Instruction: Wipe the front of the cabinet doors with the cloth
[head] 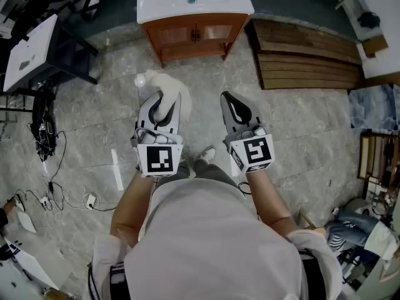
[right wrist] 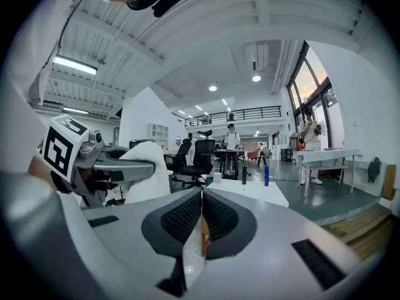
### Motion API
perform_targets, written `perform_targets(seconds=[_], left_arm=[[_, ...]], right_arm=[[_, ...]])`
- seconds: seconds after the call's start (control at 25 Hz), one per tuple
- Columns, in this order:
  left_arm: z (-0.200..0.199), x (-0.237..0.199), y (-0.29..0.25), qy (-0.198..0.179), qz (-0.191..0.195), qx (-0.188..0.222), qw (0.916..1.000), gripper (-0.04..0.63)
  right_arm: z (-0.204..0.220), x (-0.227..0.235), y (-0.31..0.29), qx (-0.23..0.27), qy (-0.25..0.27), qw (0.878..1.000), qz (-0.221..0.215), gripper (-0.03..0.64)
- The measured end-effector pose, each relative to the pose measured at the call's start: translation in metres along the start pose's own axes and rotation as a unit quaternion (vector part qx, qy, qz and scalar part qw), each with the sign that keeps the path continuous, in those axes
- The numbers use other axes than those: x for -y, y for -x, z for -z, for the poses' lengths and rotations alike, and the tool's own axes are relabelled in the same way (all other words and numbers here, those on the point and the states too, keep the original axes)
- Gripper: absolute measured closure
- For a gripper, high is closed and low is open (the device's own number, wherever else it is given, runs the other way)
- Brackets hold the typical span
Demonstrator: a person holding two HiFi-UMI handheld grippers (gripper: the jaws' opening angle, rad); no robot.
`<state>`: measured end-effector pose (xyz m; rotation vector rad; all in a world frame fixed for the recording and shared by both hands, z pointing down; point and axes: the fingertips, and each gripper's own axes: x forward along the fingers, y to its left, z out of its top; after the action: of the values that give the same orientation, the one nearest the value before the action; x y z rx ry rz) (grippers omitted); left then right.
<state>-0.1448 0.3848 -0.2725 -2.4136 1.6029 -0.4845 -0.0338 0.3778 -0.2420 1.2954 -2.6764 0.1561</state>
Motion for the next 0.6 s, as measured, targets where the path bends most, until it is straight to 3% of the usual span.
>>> perform_targets(seconds=[0.28, 0.6], left_arm=[[0.007, 0.008, 0.002, -0.009, 0.001, -0.01, 0.9999, 0.523], [0.001, 0.027, -0.014, -0.024, -0.024, -0.023, 0.9992, 0.523]], right_arm=[[0.011, -0.003, -0.004, 0.006, -0.003, 1.0, -0.011, 0.578], [0.038, 0.017, -0.003, -0.005, -0.011, 0.999, -0.04, 0.578]])
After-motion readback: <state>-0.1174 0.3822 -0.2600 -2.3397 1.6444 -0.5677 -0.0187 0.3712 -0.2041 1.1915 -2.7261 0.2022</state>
